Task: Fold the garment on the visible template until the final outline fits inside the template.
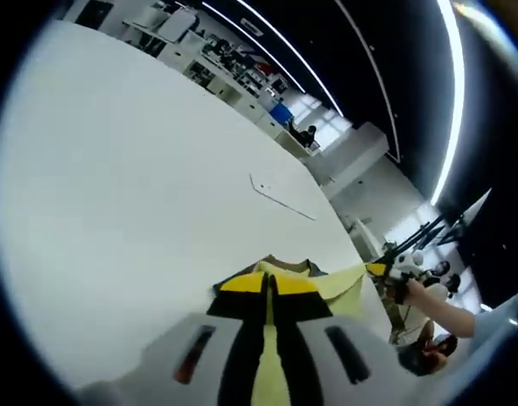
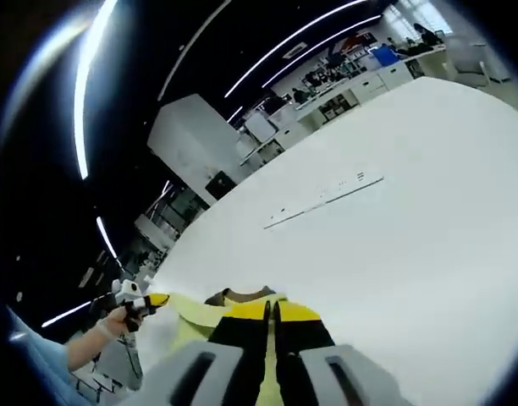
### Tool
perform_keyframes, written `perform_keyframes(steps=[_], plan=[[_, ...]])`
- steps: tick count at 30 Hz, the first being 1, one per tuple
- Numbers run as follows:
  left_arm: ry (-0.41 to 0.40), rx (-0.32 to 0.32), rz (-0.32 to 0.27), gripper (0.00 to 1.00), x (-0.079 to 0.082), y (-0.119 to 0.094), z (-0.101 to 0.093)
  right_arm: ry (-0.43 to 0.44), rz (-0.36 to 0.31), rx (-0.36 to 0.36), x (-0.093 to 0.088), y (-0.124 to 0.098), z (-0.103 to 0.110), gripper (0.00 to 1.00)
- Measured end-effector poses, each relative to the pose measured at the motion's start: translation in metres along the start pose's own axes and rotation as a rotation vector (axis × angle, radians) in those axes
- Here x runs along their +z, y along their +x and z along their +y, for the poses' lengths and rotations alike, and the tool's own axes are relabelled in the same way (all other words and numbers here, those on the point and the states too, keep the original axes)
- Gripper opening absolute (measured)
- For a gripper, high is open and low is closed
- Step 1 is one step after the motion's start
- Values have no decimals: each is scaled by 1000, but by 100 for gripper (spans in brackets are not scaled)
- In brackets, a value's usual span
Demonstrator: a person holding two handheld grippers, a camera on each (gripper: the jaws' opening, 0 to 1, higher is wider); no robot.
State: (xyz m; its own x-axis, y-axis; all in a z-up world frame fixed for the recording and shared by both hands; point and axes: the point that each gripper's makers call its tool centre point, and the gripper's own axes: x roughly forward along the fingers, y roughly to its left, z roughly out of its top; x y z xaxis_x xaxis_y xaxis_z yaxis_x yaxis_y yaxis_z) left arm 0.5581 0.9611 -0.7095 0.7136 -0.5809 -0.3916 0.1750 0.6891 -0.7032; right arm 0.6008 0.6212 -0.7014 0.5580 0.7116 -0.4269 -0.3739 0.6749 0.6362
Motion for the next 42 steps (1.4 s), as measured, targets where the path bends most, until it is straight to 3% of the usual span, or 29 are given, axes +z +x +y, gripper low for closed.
perform_keyframes(steps=[8,13,27,32,35,42], plan=[[-7,38,32,0,-17,4,21,18,47,-53,-21,11,-24,0],[-30,53,29,0,-21,9,29,47,47,-67,-24,17,-37,0],[-11,53,48,0,-24,11,31,38,68,-71,-31,17,-35,0],[8,30,43,1,-21,9,26,-56,81,-25,-31,13,-24,0],[77,24,56,16,-20,6,25,-57,83,-5,-32,10,-17,13],[283,10,119,38,-28,-2,16,-224,107,14,-37,4,-5,43]])
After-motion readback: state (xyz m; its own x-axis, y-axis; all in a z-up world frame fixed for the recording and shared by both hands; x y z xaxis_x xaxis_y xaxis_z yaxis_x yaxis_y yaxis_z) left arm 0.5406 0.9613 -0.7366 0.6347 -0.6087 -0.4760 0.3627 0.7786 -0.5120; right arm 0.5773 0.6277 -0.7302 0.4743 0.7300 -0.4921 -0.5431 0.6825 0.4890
